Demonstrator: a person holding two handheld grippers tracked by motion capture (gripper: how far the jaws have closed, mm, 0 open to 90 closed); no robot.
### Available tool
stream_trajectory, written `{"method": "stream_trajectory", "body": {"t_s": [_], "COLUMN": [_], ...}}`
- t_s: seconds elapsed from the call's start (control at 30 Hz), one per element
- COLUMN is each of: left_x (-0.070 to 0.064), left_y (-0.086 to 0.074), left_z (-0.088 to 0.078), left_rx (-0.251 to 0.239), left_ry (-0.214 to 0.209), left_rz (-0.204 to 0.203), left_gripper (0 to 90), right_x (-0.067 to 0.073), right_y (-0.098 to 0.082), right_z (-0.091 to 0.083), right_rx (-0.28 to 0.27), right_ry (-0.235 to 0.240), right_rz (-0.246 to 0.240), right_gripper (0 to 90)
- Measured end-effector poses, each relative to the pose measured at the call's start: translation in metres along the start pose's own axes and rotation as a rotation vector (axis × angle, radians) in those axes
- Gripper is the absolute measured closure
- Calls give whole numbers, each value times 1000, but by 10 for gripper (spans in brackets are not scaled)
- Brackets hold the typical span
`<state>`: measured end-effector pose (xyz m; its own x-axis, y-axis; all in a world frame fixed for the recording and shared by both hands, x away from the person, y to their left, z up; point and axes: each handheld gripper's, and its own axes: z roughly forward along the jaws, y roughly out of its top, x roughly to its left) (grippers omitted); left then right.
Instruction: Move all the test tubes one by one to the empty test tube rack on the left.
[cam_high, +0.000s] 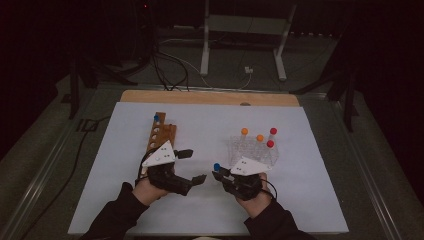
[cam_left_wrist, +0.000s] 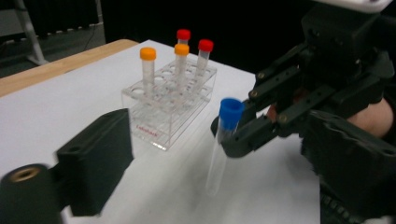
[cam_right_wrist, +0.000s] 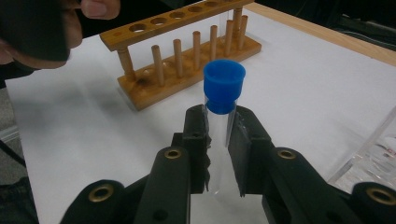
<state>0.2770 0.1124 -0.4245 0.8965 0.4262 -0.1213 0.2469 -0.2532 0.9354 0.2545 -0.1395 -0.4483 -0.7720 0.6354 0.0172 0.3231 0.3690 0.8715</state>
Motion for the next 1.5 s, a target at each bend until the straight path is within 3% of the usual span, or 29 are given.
{"method": "stream_trajectory", "body": {"t_s": [0.47,0.77,0.93,1.1,1.27,1.5], "left_x": [-9,-11,-10,-10,-7,0], "left_y": [7,7,7,7,8,15], "left_z": [25,37,38,38,37,28], "left_rx": [14,43,46,49,43,31], "left_ry": [-47,-50,-39,-30,-37,13], "left_rz": [45,105,105,117,100,106], "left_gripper": [443,660,748,766,775,776], "right_x": [3,3,3,3,2,-1], "right_y": [1,1,1,1,1,2], "right_z": [1,0,0,0,-1,-3], "right_rx": [-1,-1,-3,-4,-9,-29], "right_ry": [8,8,10,11,16,15], "right_rz": [-12,-13,-10,-3,4,19], "right_gripper": [763,763,763,762,754,533]}}
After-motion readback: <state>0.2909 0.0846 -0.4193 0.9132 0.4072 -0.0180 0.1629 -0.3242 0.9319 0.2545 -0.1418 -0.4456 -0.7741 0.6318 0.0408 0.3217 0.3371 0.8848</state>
